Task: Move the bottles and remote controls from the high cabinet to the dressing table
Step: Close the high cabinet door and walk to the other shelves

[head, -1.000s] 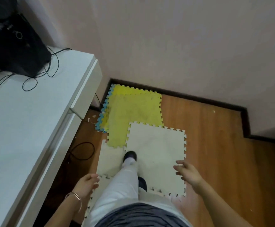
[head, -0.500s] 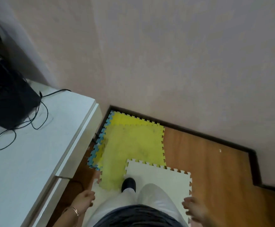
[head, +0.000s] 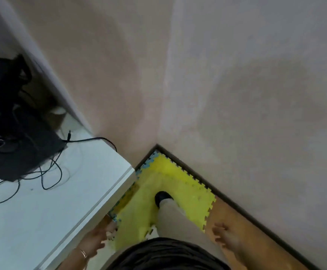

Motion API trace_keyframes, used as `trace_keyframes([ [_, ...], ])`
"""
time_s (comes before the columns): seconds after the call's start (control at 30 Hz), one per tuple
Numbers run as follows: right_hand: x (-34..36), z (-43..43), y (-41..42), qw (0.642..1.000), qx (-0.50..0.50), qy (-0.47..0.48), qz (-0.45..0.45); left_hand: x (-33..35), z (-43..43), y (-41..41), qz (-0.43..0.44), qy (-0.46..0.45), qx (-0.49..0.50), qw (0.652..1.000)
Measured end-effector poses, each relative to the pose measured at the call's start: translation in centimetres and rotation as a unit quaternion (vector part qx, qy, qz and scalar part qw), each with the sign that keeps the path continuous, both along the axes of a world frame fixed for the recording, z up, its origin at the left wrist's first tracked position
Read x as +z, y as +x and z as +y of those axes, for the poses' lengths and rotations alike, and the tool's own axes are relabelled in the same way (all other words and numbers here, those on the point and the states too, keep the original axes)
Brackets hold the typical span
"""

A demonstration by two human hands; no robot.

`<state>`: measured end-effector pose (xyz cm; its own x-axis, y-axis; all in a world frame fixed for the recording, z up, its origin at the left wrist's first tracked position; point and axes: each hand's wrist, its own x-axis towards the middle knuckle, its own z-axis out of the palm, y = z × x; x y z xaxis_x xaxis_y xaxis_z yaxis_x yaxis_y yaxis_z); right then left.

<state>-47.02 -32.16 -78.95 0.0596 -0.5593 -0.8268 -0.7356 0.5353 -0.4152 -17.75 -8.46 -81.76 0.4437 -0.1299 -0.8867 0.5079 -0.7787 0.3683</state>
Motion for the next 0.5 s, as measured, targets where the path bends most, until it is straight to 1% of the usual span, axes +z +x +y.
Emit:
trace_keyframes([
  [0.07, -0.1, -4.8, 1.8, 0.999, 0.05, 0.007, -0.011, -1.6, -0.9, 0.5, 0.009, -0.006, 0.07, 0.997],
  [0.13, -0.1, -9.1, 3.7, 0.994, 0.106, 0.009, 0.002, 0.3, -3.0, 0.0, 0.011, -0.01, 0.113, 0.993],
  [0.17, 0.1, -10.9, 4.8, 0.987, 0.161, -0.012, 0.025, 1.7, -4.3, -0.5, 0.002, -0.02, 0.123, 0.992],
  [0.2, 0.1, -12.6, 5.9, 0.98, 0.195, -0.024, 0.043, 1.7, -5.1, -0.7, -0.004, -0.035, 0.141, 0.989],
  [0.23, 0.1, -14.3, 7.1, 0.975, 0.219, -0.018, 0.041, 1.7, -6.0, -0.7, -0.011, -0.036, 0.15, 0.988],
  [0.27, 0.0, -15.8, 8.3, 0.971, 0.239, -0.003, 0.032, 1.6, -6.7, -1.0, -0.005, -0.056, 0.171, 0.984],
  [0.3, 0.3, -16.9, 9.8, 0.964, 0.265, 0.004, 0.03, 2.0, -7.3, -1.3, -0.012, -0.064, 0.176, 0.982],
  [0.33, 0.8, -17.9, 11.5, 0.95, 0.311, -0.002, 0.029, 1.9, -7.6, -1.6, -0.021, -0.07, 0.207, 0.976],
  [0.4, 1.9, -19.3, 15.1, 0.929, 0.371, 0.0, 0.016, 1.9, -7.2, -3.0, -0.036, -0.07, 0.238, 0.968],
  [0.43, 2.5, -19.5, 16.8, 0.92, 0.392, 0.003, 0.011, 2.2, -6.9, -3.8, -0.049, -0.052, 0.245, 0.967],
  [0.5, 3.6, -19.3, 19.6, 0.919, 0.392, -0.001, -0.03, 1.9, -5.6, -5.7, -0.063, -0.039, 0.289, 0.954],
])
